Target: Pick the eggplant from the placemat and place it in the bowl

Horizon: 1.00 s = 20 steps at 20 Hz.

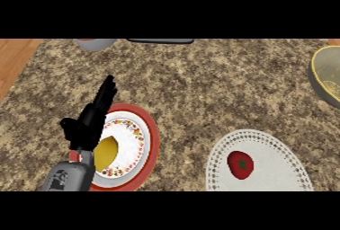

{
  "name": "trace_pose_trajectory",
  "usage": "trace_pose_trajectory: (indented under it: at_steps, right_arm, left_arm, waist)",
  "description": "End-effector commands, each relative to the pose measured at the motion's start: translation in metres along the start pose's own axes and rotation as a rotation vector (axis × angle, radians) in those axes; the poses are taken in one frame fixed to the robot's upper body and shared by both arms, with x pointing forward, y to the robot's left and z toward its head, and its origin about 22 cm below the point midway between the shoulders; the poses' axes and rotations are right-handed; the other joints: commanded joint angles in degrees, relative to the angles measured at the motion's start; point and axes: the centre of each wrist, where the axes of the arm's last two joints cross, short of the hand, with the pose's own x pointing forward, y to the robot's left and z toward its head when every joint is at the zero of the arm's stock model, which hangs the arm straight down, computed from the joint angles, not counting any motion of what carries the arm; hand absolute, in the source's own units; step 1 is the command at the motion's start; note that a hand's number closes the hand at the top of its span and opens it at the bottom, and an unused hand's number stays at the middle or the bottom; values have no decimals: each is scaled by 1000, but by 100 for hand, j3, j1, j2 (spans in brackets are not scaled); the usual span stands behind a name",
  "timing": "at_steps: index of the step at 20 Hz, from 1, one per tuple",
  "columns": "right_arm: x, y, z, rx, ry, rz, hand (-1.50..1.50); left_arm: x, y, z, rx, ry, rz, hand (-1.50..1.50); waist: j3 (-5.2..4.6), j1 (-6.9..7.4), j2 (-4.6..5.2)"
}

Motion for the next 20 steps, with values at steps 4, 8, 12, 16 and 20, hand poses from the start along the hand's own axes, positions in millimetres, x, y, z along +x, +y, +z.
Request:
trace_pose_trajectory:
  at_steps: [4,8,12,16,20]
  right_arm:
    - [-43,31,-16,-3,66,95,150]
    - [-67,58,-7,36,86,86,150]
    - [-68,45,-13,134,132,73,150]
    - [-80,62,0,215,193,-58,-150]
    - [-83,61,5,242,139,-159,-150]
  left_arm:
    - [11,-18,5,-22,-23,12,0]
    - [3,-9,-1,-20,2,23,0]
    - [17,-19,-16,-35,-22,2,0]
    - [1,4,-7,-32,-17,9,0]
    - [6,-2,-4,-28,-18,5,0]
  waist:
    - [14,145,32]
    - [14,54,38]
    - [20,148,108]
    - [21,182,118]
    - [34,187,106]
